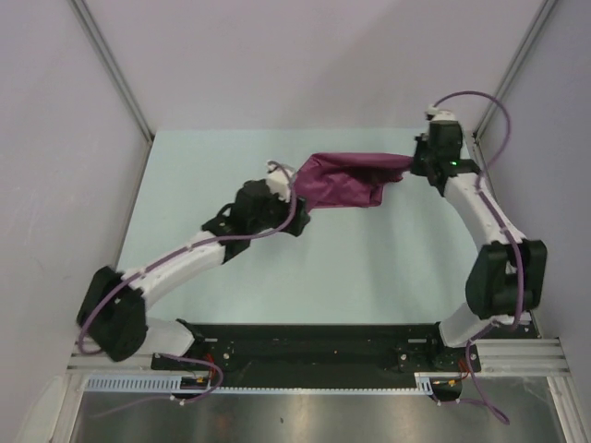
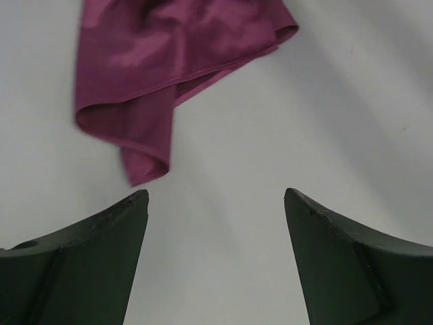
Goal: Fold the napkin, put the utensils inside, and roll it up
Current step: Flatten out the napkin at the center of the board.
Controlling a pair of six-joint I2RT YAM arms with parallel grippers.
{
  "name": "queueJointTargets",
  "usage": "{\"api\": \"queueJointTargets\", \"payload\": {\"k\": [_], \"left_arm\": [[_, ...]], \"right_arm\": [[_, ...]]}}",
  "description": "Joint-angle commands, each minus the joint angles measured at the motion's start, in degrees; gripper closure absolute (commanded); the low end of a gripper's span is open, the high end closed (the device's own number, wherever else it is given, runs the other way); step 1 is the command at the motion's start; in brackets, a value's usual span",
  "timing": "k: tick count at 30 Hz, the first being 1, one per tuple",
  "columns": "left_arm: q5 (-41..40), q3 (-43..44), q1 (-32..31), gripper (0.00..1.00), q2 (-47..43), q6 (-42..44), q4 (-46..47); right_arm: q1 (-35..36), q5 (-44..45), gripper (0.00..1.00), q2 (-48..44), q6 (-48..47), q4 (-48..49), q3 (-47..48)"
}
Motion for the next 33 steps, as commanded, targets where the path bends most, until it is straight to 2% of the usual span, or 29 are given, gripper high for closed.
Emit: {"api": "queueJointTargets", "payload": {"k": [1,3,7,11,16,18,20,22,29,33], "left_arm": [[1.16,11.87,-5.46,0.14,15.43,-2.24,11.97],[3.26,17.34,-6.61,0.14,25.07,-1.19,12.23],[8.27,32.18,-8.72,0.16,38.97,0.58,13.03],[11.27,41.18,-9.6,0.19,47.01,0.23,8.73],[8.2,34.71,-10.22,0.16,44.83,-1.08,12.05],[6.88,32.24,-10.22,0.12,42.89,-2.23,12.85],[6.96,28.9,-10.22,0.02,41.93,-4.86,15.2],[7.75,26.09,-10.22,0.0,41.57,-7.76,18.11],[4.77,24.14,-10.13,0.0,41.31,-15.24,26.8],[7.22,29.47,-9.61,0.0,47.35,-16.11,26.65]], "right_arm": [[-5.58,10.95,1.0,-8.11,1.25,-1.13,-7.24],[-8.04,10.78,1.0,-8.9,2.04,-1.66,-8.21],[-11.83,8.85,1.0,-8.03,3.53,-2.71,-8.4],[-11.83,7.88,1.0,-8.11,3.97,-4.12,-6.37],[-11.83,3.76,1.0,-15.21,4.76,-2.37,-7.34],[-11.74,2.7,1.0,-16.98,5.29,-2.71,-6.55],[-11.31,1.29,1.0,-18.92,5.56,-3.5,-5.41],[-10.69,0.93,1.0,-19.97,5.73,-4.38,-4.79],[-8.67,2.78,1.0,-23.66,4.77,-7.55,-4.26],[-8.67,1.55,1.0,-25.68,5.12,-9.13,-3.91]]}}
